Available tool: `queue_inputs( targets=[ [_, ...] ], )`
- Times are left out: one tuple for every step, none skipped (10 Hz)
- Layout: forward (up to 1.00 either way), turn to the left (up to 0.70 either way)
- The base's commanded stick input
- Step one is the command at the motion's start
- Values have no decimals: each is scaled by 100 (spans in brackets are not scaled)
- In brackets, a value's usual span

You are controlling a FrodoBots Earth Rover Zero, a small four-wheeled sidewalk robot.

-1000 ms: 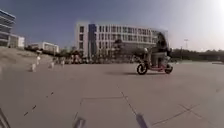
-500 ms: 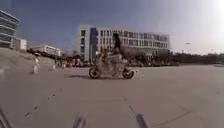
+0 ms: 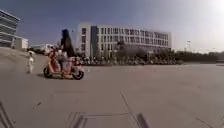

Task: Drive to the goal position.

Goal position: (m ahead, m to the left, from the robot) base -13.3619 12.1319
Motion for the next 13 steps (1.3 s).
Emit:
queue_inputs(
  targets=[
    [100, 40],
    [100, 40],
    [100, 40],
    [100, 40],
    [100, 40],
    [100, 40],
    [100, 40],
    [100, 40],
    [100, 40],
    [100, 40],
    [100, 40],
    [100, 40],
    [100, 40]
  ],
)
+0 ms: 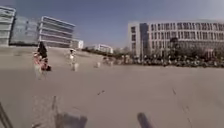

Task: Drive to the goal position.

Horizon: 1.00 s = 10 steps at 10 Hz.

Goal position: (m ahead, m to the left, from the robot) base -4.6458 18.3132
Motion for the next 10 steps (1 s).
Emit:
queue_inputs(
  targets=[
    [100, 40],
    [100, 40],
    [100, 40],
    [100, 40],
    [100, 40],
    [100, 40],
    [100, 40],
    [100, 40],
    [100, 40],
    [100, 40]
  ],
)
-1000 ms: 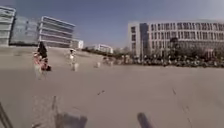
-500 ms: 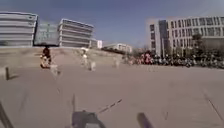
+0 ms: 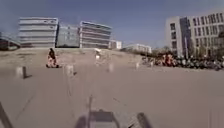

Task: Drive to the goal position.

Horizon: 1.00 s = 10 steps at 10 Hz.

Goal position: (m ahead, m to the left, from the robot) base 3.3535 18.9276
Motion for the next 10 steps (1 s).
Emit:
queue_inputs(
  targets=[
    [100, 40],
    [100, 40],
    [100, 40],
    [100, 40],
    [100, 40],
    [100, 40],
    [100, 40],
    [100, 40],
    [100, 40],
    [100, 40]
  ],
)
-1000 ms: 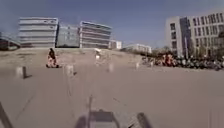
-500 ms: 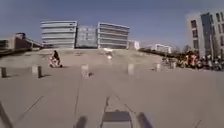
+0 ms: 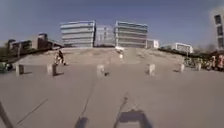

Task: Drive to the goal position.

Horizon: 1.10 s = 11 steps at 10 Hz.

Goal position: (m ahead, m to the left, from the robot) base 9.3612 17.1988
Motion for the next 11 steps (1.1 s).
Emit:
queue_inputs(
  targets=[
    [100, 40],
    [100, 40],
    [100, 40],
    [100, 40],
    [100, 40],
    [100, 0],
    [100, 0],
    [100, 0],
    [100, 0],
    [100, 0],
    [100, 0]
  ],
)
